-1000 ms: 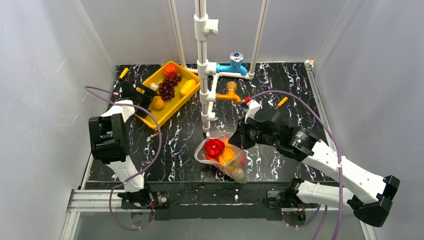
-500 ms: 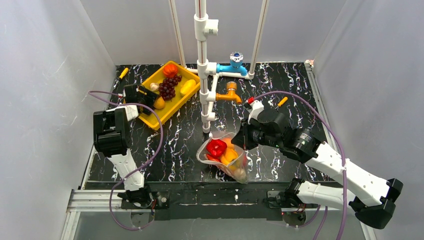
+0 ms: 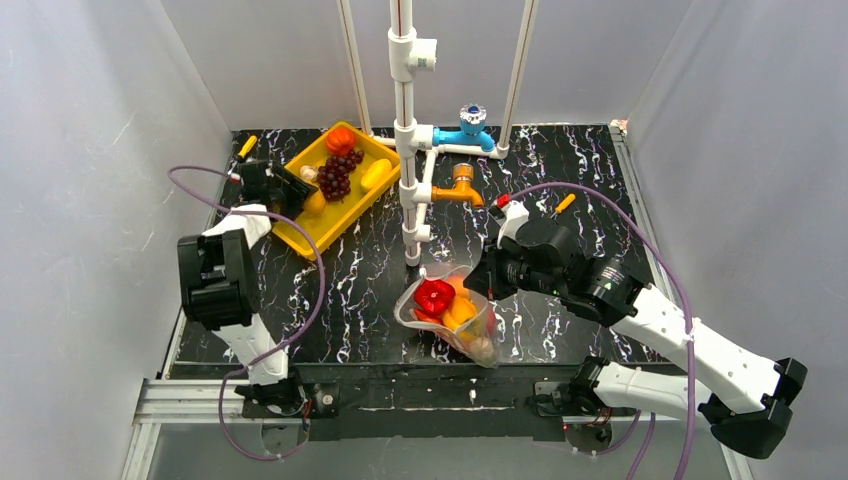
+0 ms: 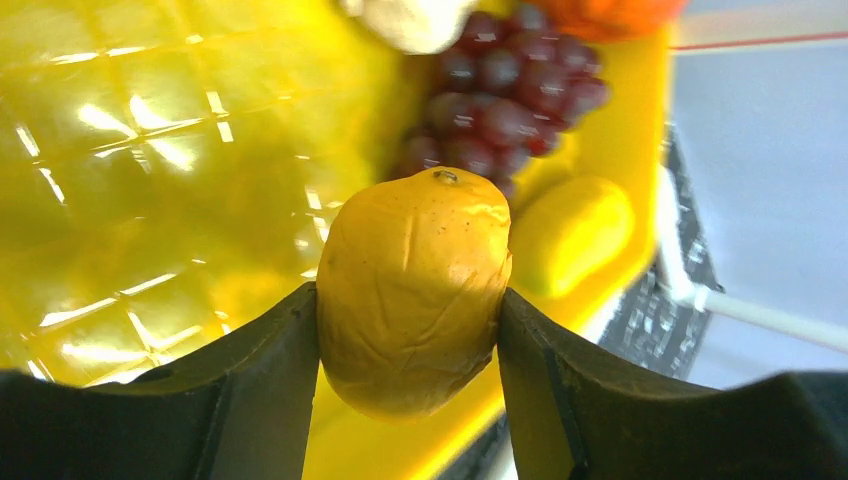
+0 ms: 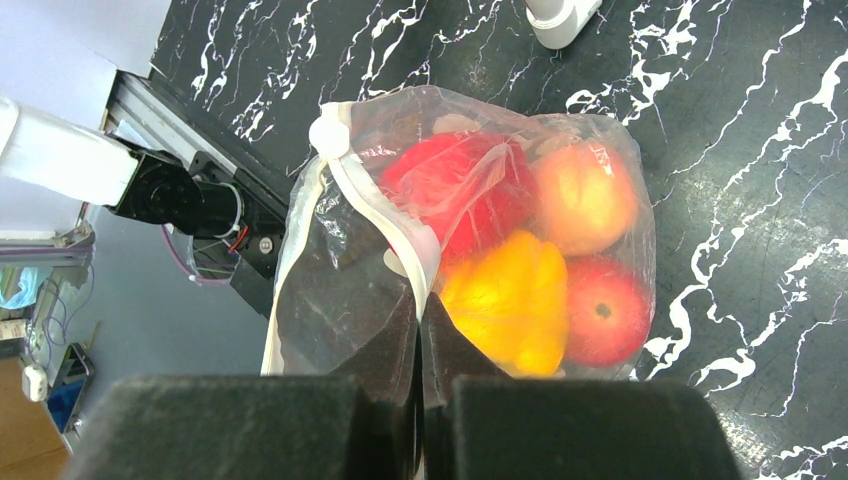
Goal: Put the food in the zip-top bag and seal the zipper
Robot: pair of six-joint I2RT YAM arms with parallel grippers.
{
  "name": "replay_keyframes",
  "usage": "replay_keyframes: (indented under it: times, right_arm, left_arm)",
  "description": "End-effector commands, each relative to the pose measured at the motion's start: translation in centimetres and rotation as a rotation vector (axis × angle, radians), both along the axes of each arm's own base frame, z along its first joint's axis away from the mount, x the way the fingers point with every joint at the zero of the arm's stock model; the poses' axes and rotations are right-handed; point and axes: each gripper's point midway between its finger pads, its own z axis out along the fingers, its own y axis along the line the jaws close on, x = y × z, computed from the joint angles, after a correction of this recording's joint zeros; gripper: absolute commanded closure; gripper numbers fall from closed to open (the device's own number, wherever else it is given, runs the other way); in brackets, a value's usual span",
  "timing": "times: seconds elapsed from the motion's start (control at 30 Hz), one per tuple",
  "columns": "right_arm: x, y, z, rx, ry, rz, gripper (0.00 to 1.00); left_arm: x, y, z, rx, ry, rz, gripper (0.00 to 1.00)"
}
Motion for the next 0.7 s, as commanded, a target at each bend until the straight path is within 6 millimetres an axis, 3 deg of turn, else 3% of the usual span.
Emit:
replay_keyframes:
  times: [0.0, 0.17, 0.33, 0.57, 0.67]
  right_arm:
    - [0.3, 0.5, 1.7, 0.055, -0.037, -0.003, 0.99]
    - [0.7, 1.1, 1.7, 0.053, -0.037, -0.001, 0.99]
    - [1.0, 1.6, 1.6, 0.048, -0.035, 0.006, 0.99]
    - [1.1, 2.3, 1.5, 0.051, -0.026, 0.02, 0.99]
    - [1.1, 2.3, 1.7, 0.057, -0.026, 0.018, 0.99]
  left_arm:
    - [-1.4, -1.0, 10.3, 0.048, -0.218, -0.103, 0.66]
    - [-7.3, -5.2, 15.7, -0.045, -0.359, -0.236, 0.65]
    - [-13.1, -9.1, 19.4, -0.086, -0.482, -0.398, 0.62]
    - [-19.4, -13.8, 21.6, -0.153, -0.493, -0.631, 0.6]
    - [-22.4, -17.5, 22.1, -0.17, -0.513, -0.784, 0.59]
